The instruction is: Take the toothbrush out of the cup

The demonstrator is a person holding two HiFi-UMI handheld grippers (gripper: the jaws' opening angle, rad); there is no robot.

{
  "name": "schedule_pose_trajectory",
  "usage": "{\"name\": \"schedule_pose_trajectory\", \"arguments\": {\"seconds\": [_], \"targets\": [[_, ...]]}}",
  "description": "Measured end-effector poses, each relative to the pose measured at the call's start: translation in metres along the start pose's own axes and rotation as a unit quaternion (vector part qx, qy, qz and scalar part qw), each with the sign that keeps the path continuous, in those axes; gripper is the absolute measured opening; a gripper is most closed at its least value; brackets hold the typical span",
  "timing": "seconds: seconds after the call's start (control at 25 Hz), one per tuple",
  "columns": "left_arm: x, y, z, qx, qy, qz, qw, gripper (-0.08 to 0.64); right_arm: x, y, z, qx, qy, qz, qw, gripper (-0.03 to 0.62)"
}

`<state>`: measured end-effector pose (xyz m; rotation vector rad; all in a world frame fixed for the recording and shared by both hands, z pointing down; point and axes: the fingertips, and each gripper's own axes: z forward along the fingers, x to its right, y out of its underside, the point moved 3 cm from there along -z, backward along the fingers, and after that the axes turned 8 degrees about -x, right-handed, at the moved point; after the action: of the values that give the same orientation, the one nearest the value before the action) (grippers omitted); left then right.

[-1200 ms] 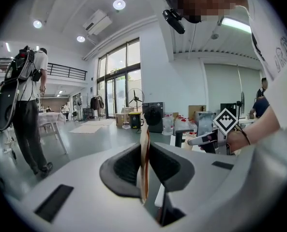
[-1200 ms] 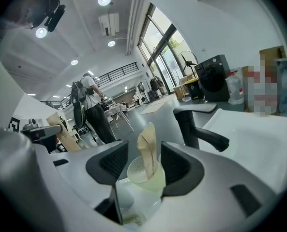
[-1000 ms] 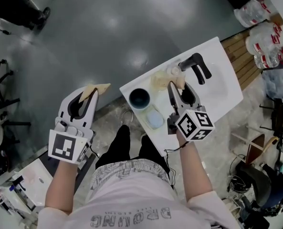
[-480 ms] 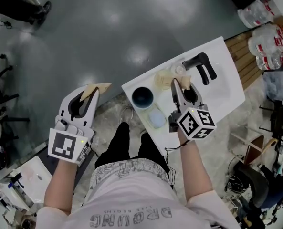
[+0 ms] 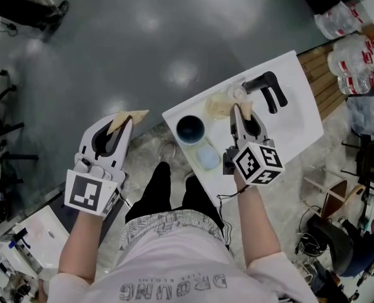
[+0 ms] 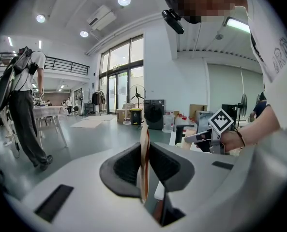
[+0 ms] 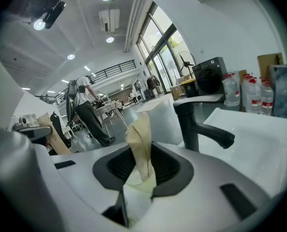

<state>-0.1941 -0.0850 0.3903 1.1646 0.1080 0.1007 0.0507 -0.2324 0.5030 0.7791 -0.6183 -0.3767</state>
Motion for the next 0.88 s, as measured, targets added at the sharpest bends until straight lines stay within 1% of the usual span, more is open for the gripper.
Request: {"name": "schedule_pose_trajectory", "arguments": {"seconds": [0.28,0.52,0.88], "targets": [[0.001,-0.002,-0.001,0.006,0.0,0.0,1.0,0.064,0.0,-0.003,-0.001,0.003,0.003,-0.004,1.0,0.085],[0.0,-0.011,-0.002,0.019,0.003,0.001,0.9998,0.064,-0.006,-0.016,-0.006,0.014,0.001,-0.015,1.0,0.083],[0.004,-0.027,-0.007,0.044,0.011,0.007,0.999,0.064,-0.014,-0.036,-0.03,0.045,0.002,-0.019,0.999,0.083]]}}
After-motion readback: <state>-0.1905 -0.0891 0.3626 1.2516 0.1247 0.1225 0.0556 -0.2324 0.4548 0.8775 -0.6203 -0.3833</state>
